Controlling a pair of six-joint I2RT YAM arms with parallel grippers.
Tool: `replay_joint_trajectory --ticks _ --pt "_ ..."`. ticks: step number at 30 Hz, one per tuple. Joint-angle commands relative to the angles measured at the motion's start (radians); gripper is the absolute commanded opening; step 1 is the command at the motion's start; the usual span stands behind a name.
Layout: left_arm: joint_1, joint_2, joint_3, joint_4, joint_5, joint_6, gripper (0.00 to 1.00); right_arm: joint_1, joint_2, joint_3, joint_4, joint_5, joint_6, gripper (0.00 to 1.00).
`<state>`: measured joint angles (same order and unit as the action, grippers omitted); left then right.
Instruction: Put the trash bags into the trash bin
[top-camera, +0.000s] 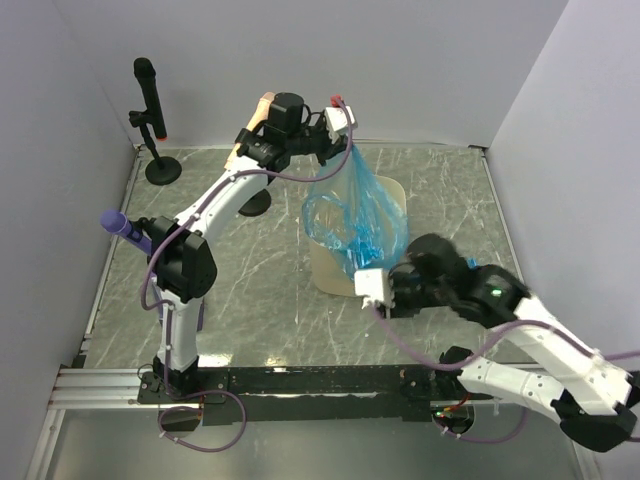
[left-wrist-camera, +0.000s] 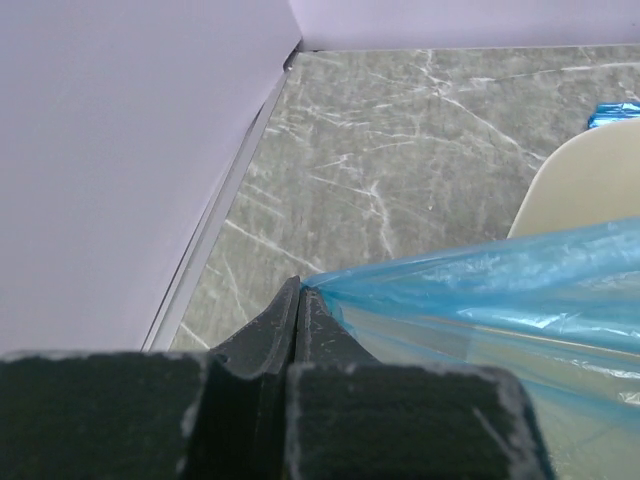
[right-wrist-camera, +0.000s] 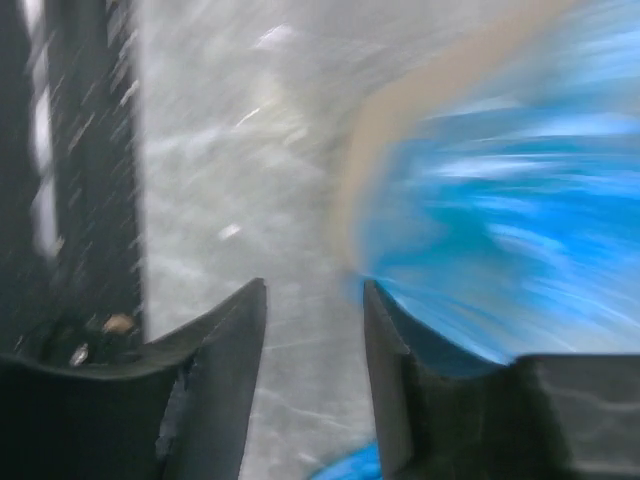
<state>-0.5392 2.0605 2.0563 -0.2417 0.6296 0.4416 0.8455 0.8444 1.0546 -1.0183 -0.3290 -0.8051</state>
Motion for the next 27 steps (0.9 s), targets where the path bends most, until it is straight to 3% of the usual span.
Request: replay_joint_trajectory --ticks 1,4,7,10,21,24,27 --pt "0.007 -0.085 -0.033 0.071 0.005 -0.047 0.02 -0.014 -0.064 0.229 0.023 0.105 0.145 0.57" --pt "0.007 -0.082 -0.028 0.044 0.021 -0.058 0.03 -0.075 -0.027 0.265 0.144 0.223 0.252 0.69" --pt "0.007 -0.076 -0.024 0.025 0.025 -0.073 0.06 -0.292 0.077 0.349 0.210 0.069 0.361 0.70" --pt "0.007 -0.073 -0.009 0.019 0.035 -0.092 0.06 -0.434 0.226 0.479 0.187 -0.019 0.426 0.71" --pt "0.007 -0.086 0.010 0.031 0.050 -0.113 0.07 -0.572 0.384 0.553 0.176 -0.209 0.472 0.72" --pt "0.008 -0.086 0.001 0.051 0.044 -0.127 0.08 -0.582 0.406 0.539 0.164 -0.242 0.474 0.62" --pt "0.007 -0.085 -0.007 0.059 0.032 -0.123 0.08 -0.608 0.449 0.535 0.142 -0.281 0.492 0.33"
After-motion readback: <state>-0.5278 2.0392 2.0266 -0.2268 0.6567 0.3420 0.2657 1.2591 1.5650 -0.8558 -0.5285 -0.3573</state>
